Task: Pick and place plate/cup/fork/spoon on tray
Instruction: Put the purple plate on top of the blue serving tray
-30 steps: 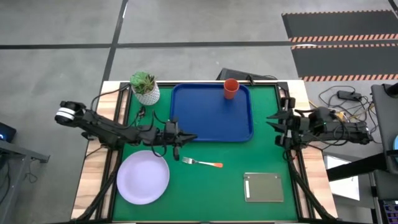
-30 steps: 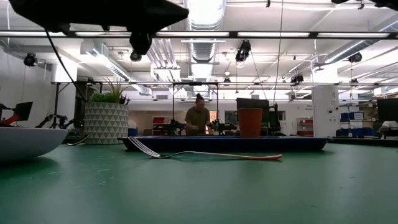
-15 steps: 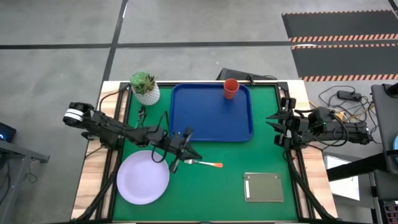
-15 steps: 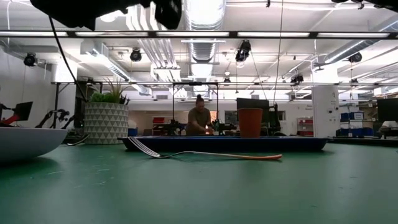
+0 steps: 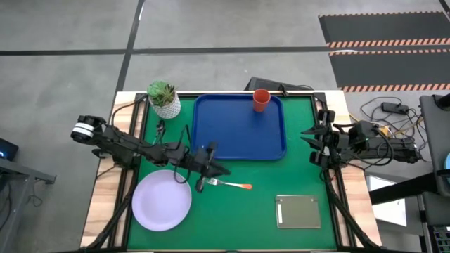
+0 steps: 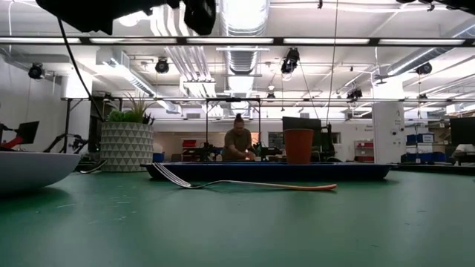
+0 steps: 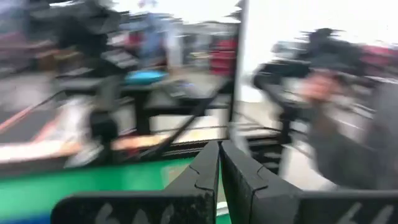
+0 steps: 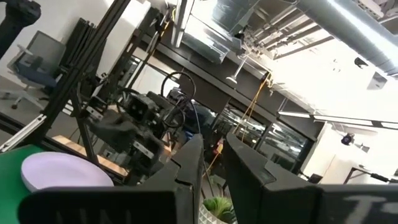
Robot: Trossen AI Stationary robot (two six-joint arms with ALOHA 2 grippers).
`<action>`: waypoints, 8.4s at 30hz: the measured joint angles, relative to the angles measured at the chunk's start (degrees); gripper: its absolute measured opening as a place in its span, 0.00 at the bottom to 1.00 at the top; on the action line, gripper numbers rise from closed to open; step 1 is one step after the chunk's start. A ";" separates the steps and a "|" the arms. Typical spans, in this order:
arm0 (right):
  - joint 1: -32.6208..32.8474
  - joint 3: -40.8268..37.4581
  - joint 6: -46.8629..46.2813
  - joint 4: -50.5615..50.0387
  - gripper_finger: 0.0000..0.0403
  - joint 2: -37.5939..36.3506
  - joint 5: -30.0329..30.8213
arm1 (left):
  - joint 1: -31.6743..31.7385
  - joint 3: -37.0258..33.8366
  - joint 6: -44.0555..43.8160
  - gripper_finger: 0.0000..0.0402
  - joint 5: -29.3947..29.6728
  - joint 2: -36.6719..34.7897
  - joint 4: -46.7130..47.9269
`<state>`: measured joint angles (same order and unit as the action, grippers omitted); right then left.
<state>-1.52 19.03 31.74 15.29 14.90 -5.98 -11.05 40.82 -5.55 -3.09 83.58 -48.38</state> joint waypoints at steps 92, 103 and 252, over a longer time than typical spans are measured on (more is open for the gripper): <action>-0.02 0.04 8.78 6.43 0.13 2.53 0.07 | -23.08 24.30 -88.60 0.27 -3.22 17.65 89.57; -0.02 0.04 8.79 6.40 0.13 2.53 0.11 | -23.08 24.44 -88.40 0.03 -4.37 17.46 89.93; -0.02 0.02 7.67 4.59 0.13 2.51 5.18 | 13.93 26.27 -9.38 0.19 28.39 20.41 69.81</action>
<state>-1.54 19.05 39.42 19.88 17.41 -0.80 2.87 67.09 -14.93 25.31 103.98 21.43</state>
